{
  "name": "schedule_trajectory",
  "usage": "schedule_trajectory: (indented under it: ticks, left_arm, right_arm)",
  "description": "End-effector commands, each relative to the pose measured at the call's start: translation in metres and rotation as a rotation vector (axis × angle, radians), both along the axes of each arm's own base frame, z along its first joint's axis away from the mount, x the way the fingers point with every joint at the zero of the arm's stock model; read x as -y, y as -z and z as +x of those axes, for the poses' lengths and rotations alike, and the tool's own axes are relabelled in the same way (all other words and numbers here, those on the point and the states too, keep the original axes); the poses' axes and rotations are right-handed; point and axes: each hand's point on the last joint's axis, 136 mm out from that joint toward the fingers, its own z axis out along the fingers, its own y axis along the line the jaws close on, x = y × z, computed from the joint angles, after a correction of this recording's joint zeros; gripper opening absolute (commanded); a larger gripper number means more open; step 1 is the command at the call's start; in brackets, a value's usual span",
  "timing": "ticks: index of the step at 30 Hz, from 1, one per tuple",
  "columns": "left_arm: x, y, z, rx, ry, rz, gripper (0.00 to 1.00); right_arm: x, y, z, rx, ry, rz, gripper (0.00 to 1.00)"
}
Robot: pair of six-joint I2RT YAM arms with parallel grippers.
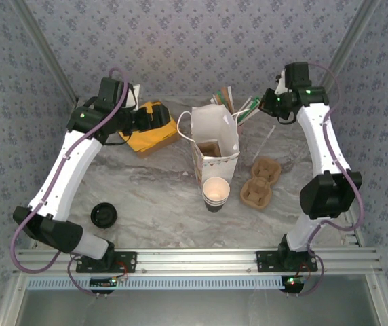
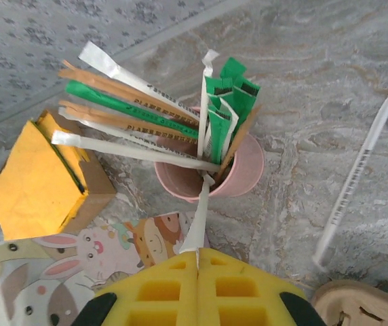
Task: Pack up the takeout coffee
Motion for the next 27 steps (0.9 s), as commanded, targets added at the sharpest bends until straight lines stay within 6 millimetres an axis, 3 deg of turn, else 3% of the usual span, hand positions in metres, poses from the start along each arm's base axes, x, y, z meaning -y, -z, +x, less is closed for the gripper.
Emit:
schedule_trajectory:
  ticks: [1, 14, 27]
  left_arm:
    - [-0.002, -0.017, -0.010, 0.054, 0.005, -0.014, 1.00]
    - [0.005, -0.024, -0.009, 0.071, 0.030, -0.030, 1.00]
    - [0.019, -0.034, -0.015, 0.098, 0.071, -0.044, 1.00]
  right_arm:
    - [0.000, -0.003, 0.000, 0.014, -0.011, -0.021, 0.00]
    - [0.012, -0.079, -0.031, 0.176, 0.027, -0.044, 0.00]
    - [0.017, -0.181, -0.103, 0.475, 0.037, -0.047, 0.00]
